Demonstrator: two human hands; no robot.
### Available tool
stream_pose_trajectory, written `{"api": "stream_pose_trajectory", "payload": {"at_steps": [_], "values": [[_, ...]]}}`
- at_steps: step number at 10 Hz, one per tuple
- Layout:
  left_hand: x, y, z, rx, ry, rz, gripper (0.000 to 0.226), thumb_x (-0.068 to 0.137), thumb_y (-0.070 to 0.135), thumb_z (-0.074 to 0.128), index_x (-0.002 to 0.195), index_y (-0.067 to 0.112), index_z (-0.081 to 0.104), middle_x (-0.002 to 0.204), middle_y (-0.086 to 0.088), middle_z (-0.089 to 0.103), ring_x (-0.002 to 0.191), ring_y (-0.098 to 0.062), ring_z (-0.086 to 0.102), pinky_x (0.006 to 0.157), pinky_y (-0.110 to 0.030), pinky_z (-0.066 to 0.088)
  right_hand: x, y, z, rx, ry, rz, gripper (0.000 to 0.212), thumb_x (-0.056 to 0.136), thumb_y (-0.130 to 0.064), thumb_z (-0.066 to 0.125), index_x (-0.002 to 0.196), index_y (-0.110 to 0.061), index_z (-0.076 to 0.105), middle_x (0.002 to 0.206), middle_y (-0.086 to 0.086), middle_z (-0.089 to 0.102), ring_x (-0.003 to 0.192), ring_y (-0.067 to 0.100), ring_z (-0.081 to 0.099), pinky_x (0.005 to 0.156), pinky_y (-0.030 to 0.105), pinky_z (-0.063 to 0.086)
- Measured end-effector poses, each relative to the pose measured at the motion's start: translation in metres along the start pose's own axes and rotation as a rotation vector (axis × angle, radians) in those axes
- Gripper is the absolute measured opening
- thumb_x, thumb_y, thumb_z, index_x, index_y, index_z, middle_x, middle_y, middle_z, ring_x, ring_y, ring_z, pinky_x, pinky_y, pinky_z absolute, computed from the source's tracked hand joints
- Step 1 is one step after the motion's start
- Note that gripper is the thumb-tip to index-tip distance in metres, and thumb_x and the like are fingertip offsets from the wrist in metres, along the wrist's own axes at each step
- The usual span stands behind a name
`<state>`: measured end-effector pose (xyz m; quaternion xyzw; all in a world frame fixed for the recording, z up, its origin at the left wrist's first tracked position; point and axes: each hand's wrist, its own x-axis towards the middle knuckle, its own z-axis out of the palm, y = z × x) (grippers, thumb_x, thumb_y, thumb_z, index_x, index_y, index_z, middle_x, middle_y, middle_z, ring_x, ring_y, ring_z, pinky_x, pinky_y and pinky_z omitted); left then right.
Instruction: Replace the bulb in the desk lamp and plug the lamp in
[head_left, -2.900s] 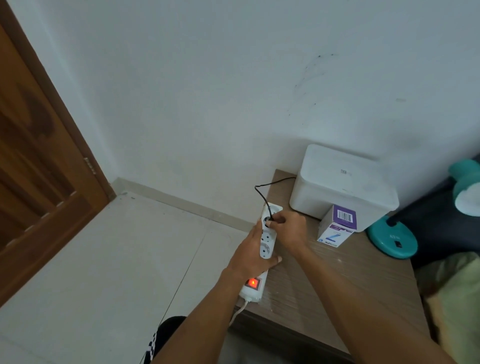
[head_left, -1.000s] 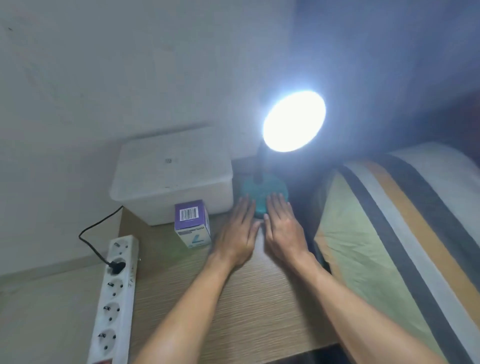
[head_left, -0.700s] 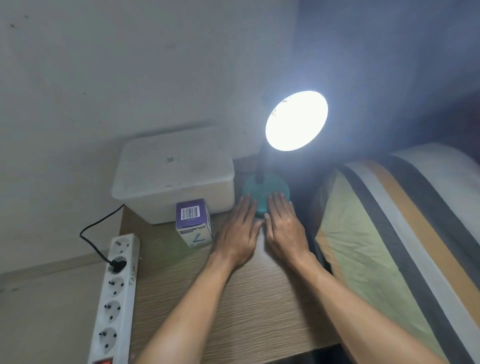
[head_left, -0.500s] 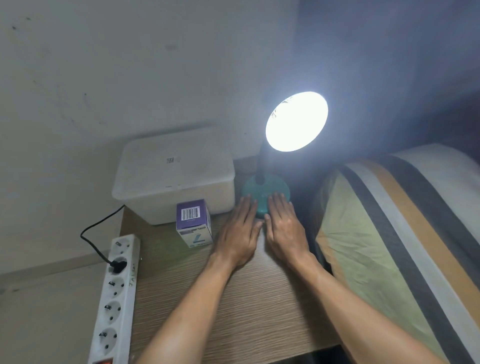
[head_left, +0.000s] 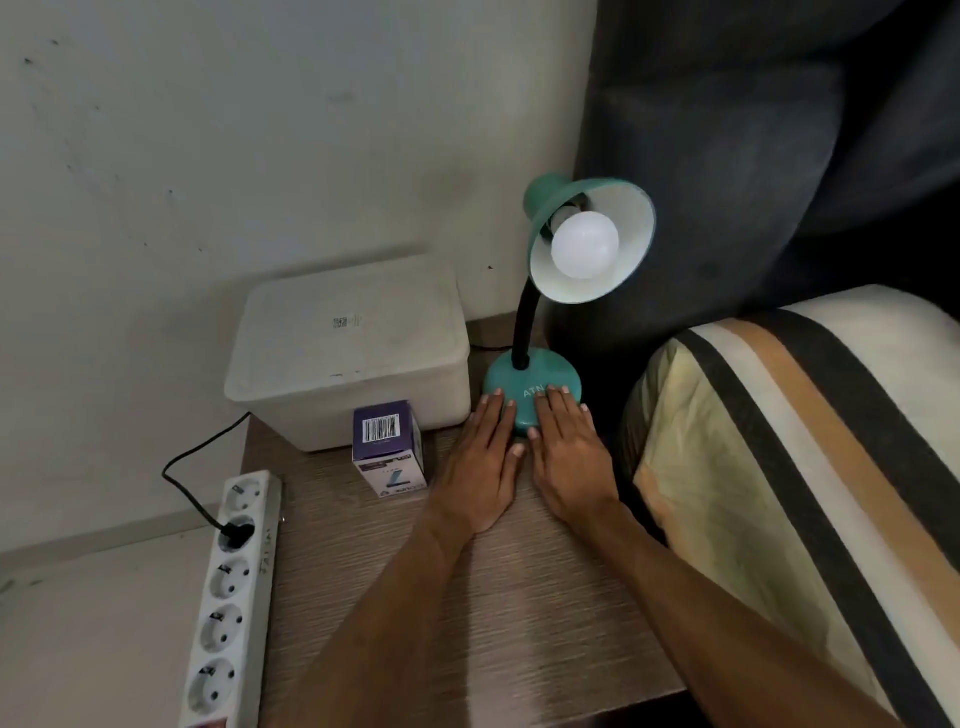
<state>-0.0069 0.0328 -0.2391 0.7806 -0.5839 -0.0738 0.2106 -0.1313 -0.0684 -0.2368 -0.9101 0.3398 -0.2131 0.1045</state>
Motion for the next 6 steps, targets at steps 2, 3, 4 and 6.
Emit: {"api": "stream_pose_trajectory", "payload": {"at_steps": [2, 3, 4, 6], "values": [[-0.004, 0.008, -0.01, 0.053, -0.064, -0.046, 0.065, 0.108, 0.05, 0.018, 0.163, 0.02, 0.0, 0.169, 0.003, -0.011, 0.157, -0.013, -0.012, 0.127, -0.032, 0.0, 0.0, 0.001, 0.001, -0.011, -0.047, 0.009, 0.057, 0.1, -0.031, 0.03, 0.148, -0.001, 0.037, 0.152, 0.018, 0.041, 0.145, 0.029, 0.032, 0.118, 0.047, 0.027], [-0.023, 0.018, -0.022, 0.125, -0.116, -0.051, 0.069, 0.106, 0.057, 0.01, 0.16, 0.02, -0.009, 0.167, 0.002, -0.018, 0.156, -0.014, -0.017, 0.127, -0.035, -0.002, 0.001, 0.003, 0.003, 0.002, -0.058, 0.011, 0.057, 0.099, -0.026, 0.05, 0.149, -0.002, 0.037, 0.152, 0.017, 0.041, 0.144, 0.031, 0.034, 0.118, 0.048, 0.026], [-0.056, 0.029, -0.037, 0.116, -0.158, 0.012, 0.068, 0.107, 0.056, 0.012, 0.161, 0.023, -0.011, 0.169, 0.001, -0.02, 0.155, -0.012, -0.021, 0.127, -0.038, -0.008, 0.005, -0.003, -0.004, 0.005, -0.154, 0.032, 0.067, 0.097, -0.026, 0.058, 0.152, -0.004, 0.028, 0.157, 0.016, 0.032, 0.148, 0.03, 0.026, 0.119, 0.05, 0.018], [-0.141, 0.021, -0.092, 0.002, -0.008, -0.016, 0.068, 0.108, 0.05, 0.03, 0.163, 0.026, -0.002, 0.169, 0.011, -0.018, 0.155, -0.003, -0.018, 0.127, -0.032, -0.003, -0.015, -0.016, -0.051, 0.001, -0.201, 0.036, 0.077, 0.098, -0.032, 0.055, 0.158, -0.016, 0.009, 0.163, 0.012, 0.018, 0.151, 0.025, 0.015, 0.123, 0.041, 0.011]]}}
